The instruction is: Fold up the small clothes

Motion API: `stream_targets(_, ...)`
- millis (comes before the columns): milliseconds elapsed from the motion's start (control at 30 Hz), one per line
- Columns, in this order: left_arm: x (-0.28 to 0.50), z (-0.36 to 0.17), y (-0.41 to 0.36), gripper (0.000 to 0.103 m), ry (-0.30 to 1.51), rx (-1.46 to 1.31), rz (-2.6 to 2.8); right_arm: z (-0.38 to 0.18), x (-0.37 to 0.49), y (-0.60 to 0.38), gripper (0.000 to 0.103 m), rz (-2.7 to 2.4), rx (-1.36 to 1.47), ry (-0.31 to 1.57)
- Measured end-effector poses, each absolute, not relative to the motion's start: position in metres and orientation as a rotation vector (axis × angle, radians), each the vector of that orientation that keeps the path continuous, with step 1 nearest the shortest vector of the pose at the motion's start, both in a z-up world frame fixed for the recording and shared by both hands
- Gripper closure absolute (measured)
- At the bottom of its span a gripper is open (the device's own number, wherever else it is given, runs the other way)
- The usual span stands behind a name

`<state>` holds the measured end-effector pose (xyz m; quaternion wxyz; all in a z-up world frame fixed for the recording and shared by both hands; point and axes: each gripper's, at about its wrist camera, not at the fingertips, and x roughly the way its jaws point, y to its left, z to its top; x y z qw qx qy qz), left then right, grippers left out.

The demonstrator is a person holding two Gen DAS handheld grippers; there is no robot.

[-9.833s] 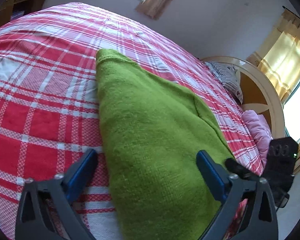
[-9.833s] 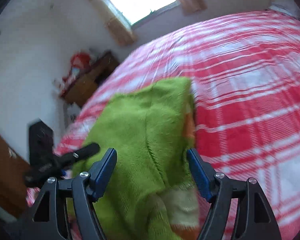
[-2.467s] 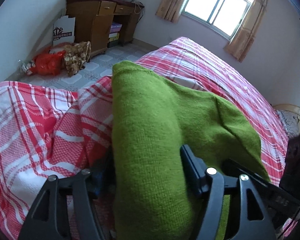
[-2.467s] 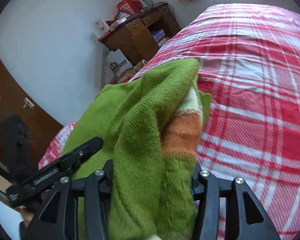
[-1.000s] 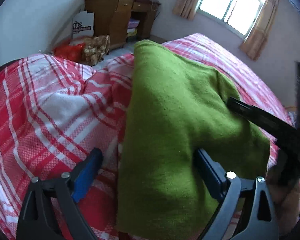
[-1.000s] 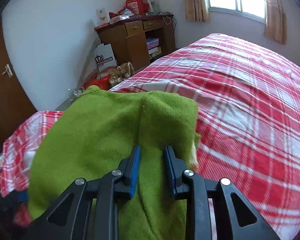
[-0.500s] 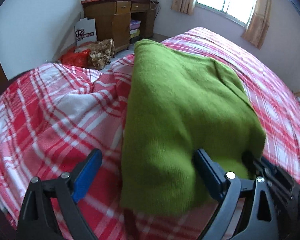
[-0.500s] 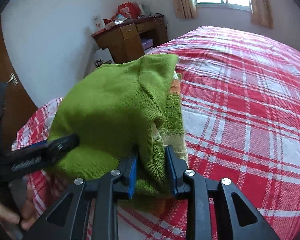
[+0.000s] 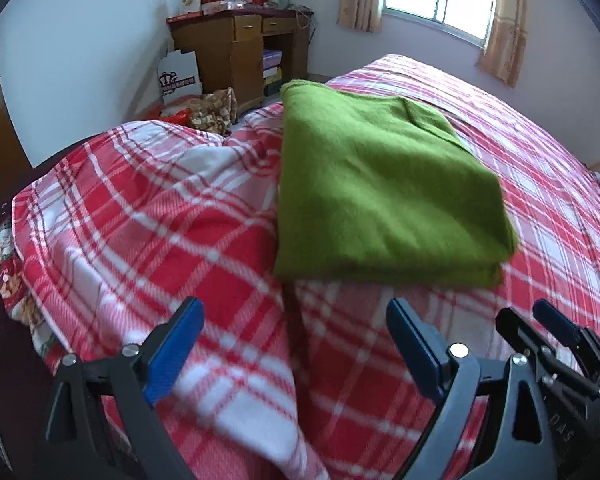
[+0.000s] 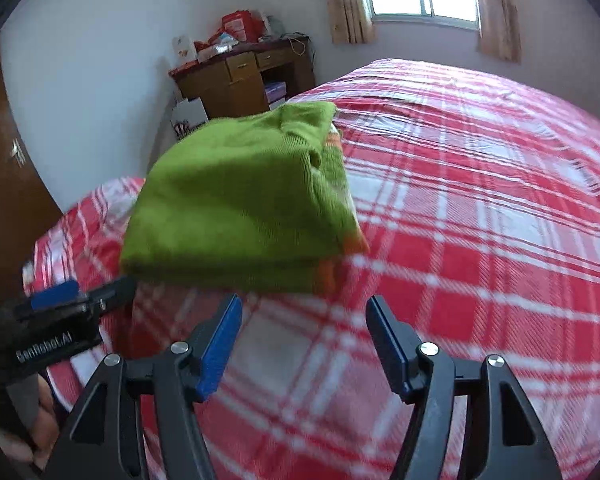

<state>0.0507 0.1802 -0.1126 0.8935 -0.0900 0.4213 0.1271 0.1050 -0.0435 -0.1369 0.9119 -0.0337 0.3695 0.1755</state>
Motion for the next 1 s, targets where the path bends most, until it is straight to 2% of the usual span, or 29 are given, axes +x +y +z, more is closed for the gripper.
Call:
stream_targets(167,0.037,-0.128,0.168,0.008,0.92,-0.151,0.258,-0.135,0.08,-0.049,0.037,0.296,-0.158,0.766)
stream_targets(400,0.015,-0.111,0.152,0.009,0.896,-0.062,0.256,-0.119,0.056,-0.061,0.037,0.265,-0.168,0.796)
stream_targets(700,-0.025,-0.033,0.122,0.007,0.682,0.02,0.191,-0.056,0.011,-0.068,0.037,0.305,-0.122,0.727)
stream_targets(800,-0.043,-0.004,0.124,0.0,0.561,0.036,0.205,-0.027,-0.004,-0.074,0.035,0.319,-0.07,0.664)
stream_targets(900,-0.059,0.021,0.13,0.0,0.472,0.02,0.205,0.002,-0.019,-0.077,0.028,0.319,-0.03,0.583)
stream_targets(1000,-0.07,0.038,0.133,0.0,0.408,0.029,0.229,0.03,-0.038,-0.077,0.027,0.317,-0.007,0.469)
